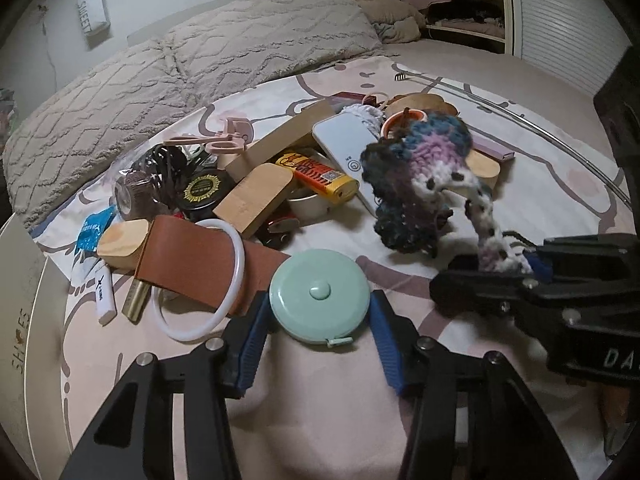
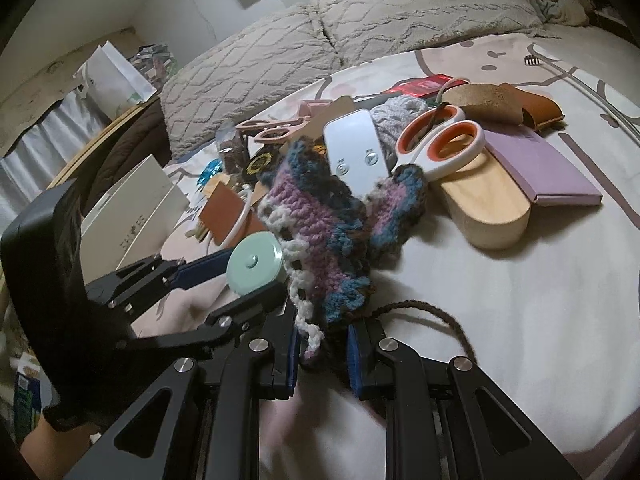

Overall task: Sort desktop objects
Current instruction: 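Close the left gripper on the mint tape measure while the right gripper lifts the crocheted pouch, then carry the crocheted pouch with the right gripper and set it on the bed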

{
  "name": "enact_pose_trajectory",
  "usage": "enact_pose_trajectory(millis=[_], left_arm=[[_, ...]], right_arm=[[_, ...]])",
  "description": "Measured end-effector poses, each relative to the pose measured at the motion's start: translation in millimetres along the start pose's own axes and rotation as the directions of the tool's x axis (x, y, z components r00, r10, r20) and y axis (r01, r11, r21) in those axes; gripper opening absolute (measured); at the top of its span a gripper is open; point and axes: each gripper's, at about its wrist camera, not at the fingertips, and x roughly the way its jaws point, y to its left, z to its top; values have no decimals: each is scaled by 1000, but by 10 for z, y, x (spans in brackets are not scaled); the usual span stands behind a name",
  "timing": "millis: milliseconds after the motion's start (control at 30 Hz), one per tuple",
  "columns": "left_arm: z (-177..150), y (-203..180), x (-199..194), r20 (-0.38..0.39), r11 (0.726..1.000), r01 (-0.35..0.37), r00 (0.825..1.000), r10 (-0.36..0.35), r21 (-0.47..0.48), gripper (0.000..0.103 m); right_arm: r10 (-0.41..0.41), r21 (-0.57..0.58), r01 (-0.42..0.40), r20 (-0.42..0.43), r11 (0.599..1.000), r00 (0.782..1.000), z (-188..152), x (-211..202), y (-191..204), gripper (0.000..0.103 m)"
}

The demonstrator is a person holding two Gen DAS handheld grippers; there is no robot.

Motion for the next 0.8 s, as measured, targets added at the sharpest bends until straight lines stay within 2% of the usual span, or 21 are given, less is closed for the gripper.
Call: enact_pose_trajectory(millis=[333,800], left_arm=[[-210,105,-251,-3,997,26,1000,-26,-79,49],[-695,408,-623,-40,984,-5,999,-2,-178,49]], right_arm=[[63,-43,-63,5,997,998,-118,-95,147,20],[167,-130,-169,-25,977,986,-377,-220,512,20]])
